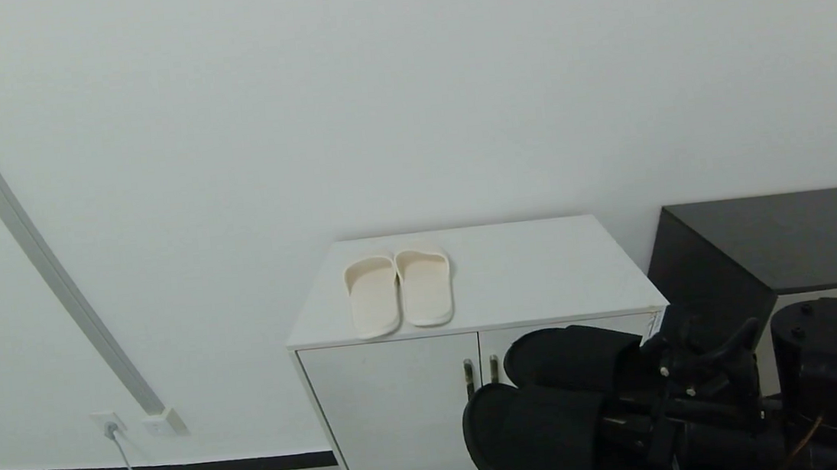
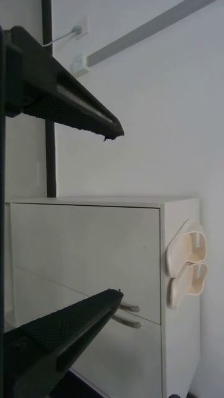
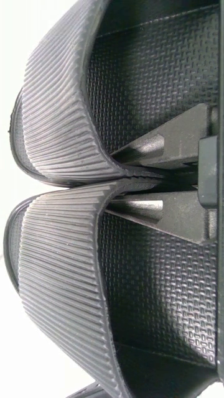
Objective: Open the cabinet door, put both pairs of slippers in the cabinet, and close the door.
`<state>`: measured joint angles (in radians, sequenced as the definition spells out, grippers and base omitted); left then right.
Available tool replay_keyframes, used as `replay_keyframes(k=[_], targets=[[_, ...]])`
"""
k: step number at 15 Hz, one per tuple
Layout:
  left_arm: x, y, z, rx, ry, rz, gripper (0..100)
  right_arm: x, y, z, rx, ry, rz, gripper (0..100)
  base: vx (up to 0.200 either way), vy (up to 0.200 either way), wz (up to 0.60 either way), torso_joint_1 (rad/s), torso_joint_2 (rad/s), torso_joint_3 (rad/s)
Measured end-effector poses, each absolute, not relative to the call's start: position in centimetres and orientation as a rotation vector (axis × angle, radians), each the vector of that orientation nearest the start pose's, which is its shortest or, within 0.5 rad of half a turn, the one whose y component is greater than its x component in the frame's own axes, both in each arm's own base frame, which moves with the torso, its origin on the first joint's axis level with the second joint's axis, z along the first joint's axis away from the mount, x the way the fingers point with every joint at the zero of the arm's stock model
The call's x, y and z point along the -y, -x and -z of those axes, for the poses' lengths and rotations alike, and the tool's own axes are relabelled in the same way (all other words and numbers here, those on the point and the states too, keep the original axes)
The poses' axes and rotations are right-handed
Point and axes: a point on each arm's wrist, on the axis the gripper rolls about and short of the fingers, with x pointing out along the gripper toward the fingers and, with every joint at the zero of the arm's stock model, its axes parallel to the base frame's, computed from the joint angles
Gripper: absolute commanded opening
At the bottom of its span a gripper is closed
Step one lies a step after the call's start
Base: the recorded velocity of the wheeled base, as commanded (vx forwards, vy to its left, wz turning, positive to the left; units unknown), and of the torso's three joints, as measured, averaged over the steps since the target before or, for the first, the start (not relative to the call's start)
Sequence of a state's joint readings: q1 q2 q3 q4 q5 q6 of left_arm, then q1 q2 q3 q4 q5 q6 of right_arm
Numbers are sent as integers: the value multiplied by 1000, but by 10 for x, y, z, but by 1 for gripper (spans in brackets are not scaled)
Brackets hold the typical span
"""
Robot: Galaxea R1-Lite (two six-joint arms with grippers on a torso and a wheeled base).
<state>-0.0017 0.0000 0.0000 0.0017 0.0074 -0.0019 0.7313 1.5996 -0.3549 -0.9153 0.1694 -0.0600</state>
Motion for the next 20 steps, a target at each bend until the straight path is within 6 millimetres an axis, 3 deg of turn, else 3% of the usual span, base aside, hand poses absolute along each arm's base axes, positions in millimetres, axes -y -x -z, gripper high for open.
replay_keyframes(k=[20], targets=[[0,23,-75,-3,2,-4,100,-163,-175,-113,-302,191,-924,0,0,0,0,-195,486,288]])
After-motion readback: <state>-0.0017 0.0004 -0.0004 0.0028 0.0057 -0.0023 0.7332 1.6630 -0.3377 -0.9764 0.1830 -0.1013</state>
